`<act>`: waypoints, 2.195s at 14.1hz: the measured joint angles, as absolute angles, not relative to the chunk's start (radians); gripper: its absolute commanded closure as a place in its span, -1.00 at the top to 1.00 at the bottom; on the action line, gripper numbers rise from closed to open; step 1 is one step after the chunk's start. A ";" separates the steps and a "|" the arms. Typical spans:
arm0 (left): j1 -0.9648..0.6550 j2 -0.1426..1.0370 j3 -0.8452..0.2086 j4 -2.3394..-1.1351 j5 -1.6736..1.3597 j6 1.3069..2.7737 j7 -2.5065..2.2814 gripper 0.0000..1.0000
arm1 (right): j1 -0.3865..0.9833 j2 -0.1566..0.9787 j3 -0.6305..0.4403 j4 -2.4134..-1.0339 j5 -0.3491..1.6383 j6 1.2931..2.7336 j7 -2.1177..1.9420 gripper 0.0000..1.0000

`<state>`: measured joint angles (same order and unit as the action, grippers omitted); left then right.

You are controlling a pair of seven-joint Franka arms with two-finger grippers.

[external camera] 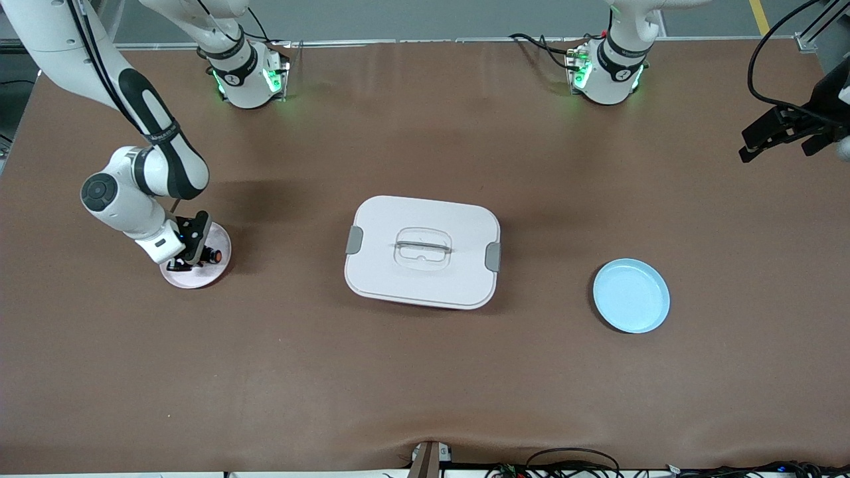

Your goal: Transfer orange switch to right arm and place

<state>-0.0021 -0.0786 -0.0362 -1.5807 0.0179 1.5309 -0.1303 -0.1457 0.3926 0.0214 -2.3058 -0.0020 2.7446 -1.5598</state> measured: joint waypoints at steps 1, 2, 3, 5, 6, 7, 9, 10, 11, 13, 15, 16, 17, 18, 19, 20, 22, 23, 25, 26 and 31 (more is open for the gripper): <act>-0.001 -0.079 -0.036 -1.581 0.018 1.531 -0.130 1.00 | -0.146 0.393 0.021 -2.295 -0.002 2.742 -1.560 1.00; 0.000 -0.079 -0.035 -1.581 0.018 1.530 -0.130 1.00 | -0.146 0.393 0.021 -2.281 -0.002 2.727 -1.560 1.00; 0.003 -0.079 -0.034 -1.581 0.018 1.530 -0.130 1.00 | -0.146 0.393 0.021 -2.260 -0.002 2.691 -1.560 1.00; 0.006 -0.078 -0.031 -1.583 0.018 1.524 -0.130 1.00 | -0.146 0.393 0.022 -2.203 -0.002 2.585 -1.560 1.00; 0.007 -0.078 -0.030 -1.584 0.018 1.521 -0.130 1.00 | -0.146 0.393 0.022 -2.174 -0.002 2.535 -1.557 1.00; 0.007 -0.078 -0.030 -1.584 0.018 1.520 -0.130 1.00 | -0.146 0.393 0.022 -2.150 -0.001 2.490 -1.546 1.00; 0.007 -0.078 -0.030 -1.584 0.018 1.520 -0.130 1.00 | -0.145 0.388 0.024 -2.121 -0.001 2.425 -1.492 1.00; 0.007 -0.078 -0.030 -1.584 0.018 1.519 -0.130 1.00 | -0.143 0.381 0.025 -2.112 -0.001 2.394 -1.459 1.00; 0.007 -0.078 -0.030 -1.584 0.018 1.519 -0.130 1.00 | -0.138 0.371 0.027 -2.102 -0.001 2.358 -1.425 1.00; 0.007 -0.078 -0.030 -1.584 0.018 1.518 -0.130 1.00 | -0.127 0.345 0.028 -2.069 -0.001 2.262 -1.359 1.00; 0.007 -0.078 -0.030 -1.584 0.018 1.518 -0.130 1.00 | -0.119 0.321 0.029 -2.014 -0.001 2.143 -1.308 1.00; 0.007 -0.078 -0.030 -1.584 0.018 1.518 -0.130 1.00 | -0.118 0.312 0.029 -1.981 -0.001 2.086 -1.284 1.00; 0.007 -0.078 -0.030 -1.584 0.018 1.518 -0.130 1.00 | -0.118 0.305 0.028 -1.946 -0.001 2.032 -1.259 1.00; 0.007 -0.078 -0.030 -1.584 0.018 1.518 -0.130 1.00 | -0.118 0.299 0.028 -1.914 -0.001 1.984 -1.233 1.00; 0.007 -0.078 -0.030 -1.584 0.018 1.518 -0.130 1.00 | -0.118 0.294 0.028 -1.885 -0.001 1.941 -1.206 1.00; 0.007 -0.078 -0.030 -1.584 0.018 1.518 -0.130 1.00 | -0.118 0.291 0.028 -1.857 -0.001 1.903 -1.187 1.00; 0.007 -0.078 -0.030 -1.584 0.018 1.518 -0.130 1.00 | -0.118 0.291 0.026 -1.814 -0.001 1.854 -1.171 1.00; 0.007 -0.078 -0.030 -1.584 0.018 1.518 -0.130 1.00 | -0.118 0.291 0.025 -1.796 -0.001 1.835 -1.167 1.00; 0.007 -0.078 -0.030 -1.584 0.018 1.518 -0.129 1.00 | -0.119 0.291 0.020 -1.765 -0.001 1.797 -1.130 1.00; 0.007 -0.078 -0.030 -1.584 0.018 1.518 -0.127 1.00 | -0.120 0.290 0.017 -1.754 -0.001 1.783 -1.096 1.00; 0.007 -0.078 -0.030 -1.584 0.018 1.518 -0.119 1.00 | -0.117 0.253 0.021 -1.726 -0.001 1.727 -0.889 1.00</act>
<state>0.0066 -0.0784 -0.0298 -1.5836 0.0180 1.5178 -0.1186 -0.1174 0.2529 0.0209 -1.7264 -0.0012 1.7272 -0.8891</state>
